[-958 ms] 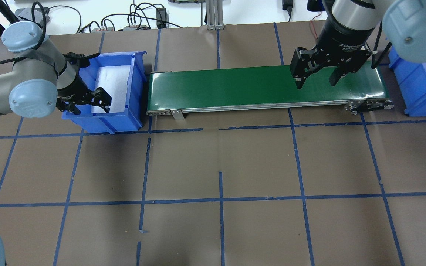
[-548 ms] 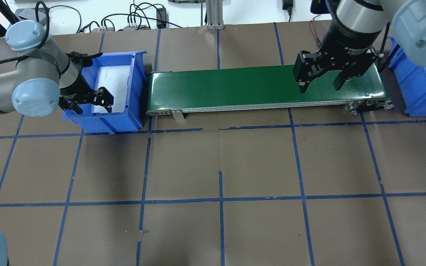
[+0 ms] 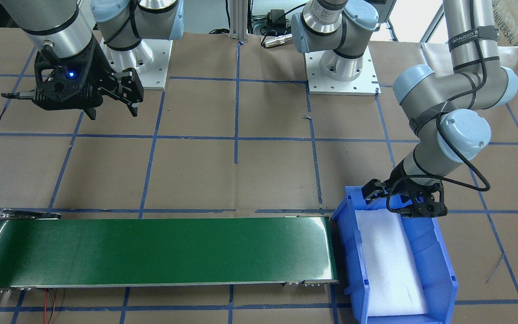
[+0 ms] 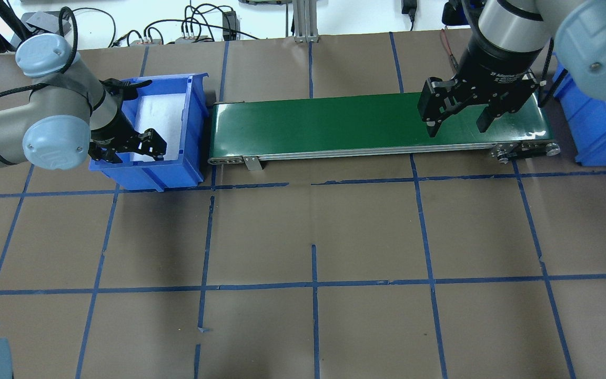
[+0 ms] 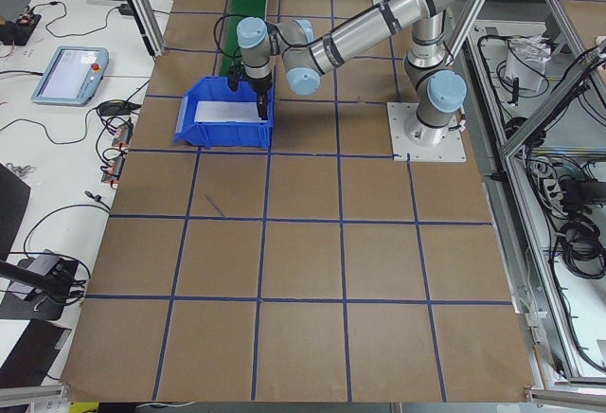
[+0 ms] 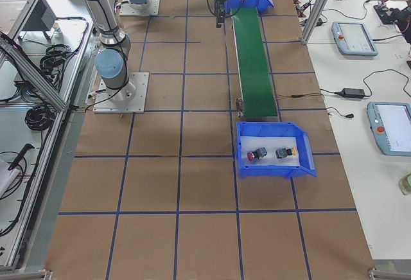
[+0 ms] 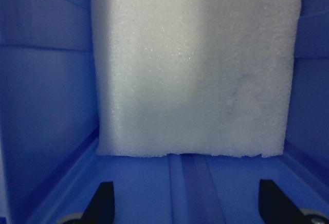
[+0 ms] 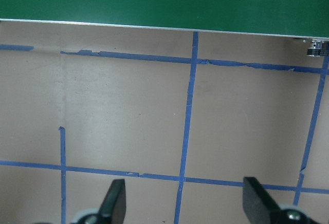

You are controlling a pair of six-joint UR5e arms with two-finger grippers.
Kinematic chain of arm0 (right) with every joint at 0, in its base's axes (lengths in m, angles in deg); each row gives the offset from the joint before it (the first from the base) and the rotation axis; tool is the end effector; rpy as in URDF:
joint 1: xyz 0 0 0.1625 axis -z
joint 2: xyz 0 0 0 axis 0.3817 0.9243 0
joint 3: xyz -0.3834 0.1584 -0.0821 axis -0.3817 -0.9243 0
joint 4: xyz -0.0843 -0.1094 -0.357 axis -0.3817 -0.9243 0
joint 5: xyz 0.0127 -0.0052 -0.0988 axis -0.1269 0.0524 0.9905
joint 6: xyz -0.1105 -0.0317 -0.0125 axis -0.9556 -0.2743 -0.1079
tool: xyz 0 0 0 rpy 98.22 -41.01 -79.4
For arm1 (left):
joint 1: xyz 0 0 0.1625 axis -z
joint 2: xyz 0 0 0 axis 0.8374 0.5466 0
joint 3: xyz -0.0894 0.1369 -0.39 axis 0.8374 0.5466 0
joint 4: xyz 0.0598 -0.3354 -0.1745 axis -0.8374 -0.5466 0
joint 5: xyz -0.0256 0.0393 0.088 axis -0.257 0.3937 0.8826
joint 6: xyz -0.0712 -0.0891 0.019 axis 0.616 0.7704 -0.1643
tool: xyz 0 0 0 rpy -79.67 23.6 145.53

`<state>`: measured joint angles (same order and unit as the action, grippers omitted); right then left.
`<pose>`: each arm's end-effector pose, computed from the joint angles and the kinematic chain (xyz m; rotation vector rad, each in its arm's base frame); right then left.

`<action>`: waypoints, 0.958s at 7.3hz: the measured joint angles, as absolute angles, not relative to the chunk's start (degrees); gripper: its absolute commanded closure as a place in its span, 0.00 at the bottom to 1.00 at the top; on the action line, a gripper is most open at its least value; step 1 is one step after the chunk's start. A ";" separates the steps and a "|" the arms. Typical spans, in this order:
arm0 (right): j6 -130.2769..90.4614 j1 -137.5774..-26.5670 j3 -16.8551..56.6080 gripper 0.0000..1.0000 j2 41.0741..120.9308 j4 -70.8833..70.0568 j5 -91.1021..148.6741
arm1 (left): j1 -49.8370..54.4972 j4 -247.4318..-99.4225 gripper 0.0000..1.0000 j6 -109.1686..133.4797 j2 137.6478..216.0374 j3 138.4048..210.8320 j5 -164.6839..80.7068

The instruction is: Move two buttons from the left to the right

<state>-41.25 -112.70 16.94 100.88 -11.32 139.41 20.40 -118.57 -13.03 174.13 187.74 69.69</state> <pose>0.1401 -0.4549 0.4636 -0.1365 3.0941 0.0685 -0.0139 -0.5416 0.2629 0.0623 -3.1344 -0.0650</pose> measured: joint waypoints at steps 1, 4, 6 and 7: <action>-41.26 -112.70 17.04 0.17 100.87 -11.36 139.43 | 20.62 -118.58 0.00 -13.03 173.95 188.06 69.71; -41.33 -112.70 17.29 0.17 100.84 -11.48 139.44 | 20.74 -118.59 0.00 -13.03 173.73 188.92 69.72; -41.35 -112.70 17.86 0.16 100.88 -11.68 139.43 | 20.74 -118.58 0.00 -13.06 173.69 189.14 69.72; -41.38 -112.70 17.96 0.16 100.87 -11.76 139.44 | 20.74 -118.59 0.00 -13.12 173.66 189.29 69.72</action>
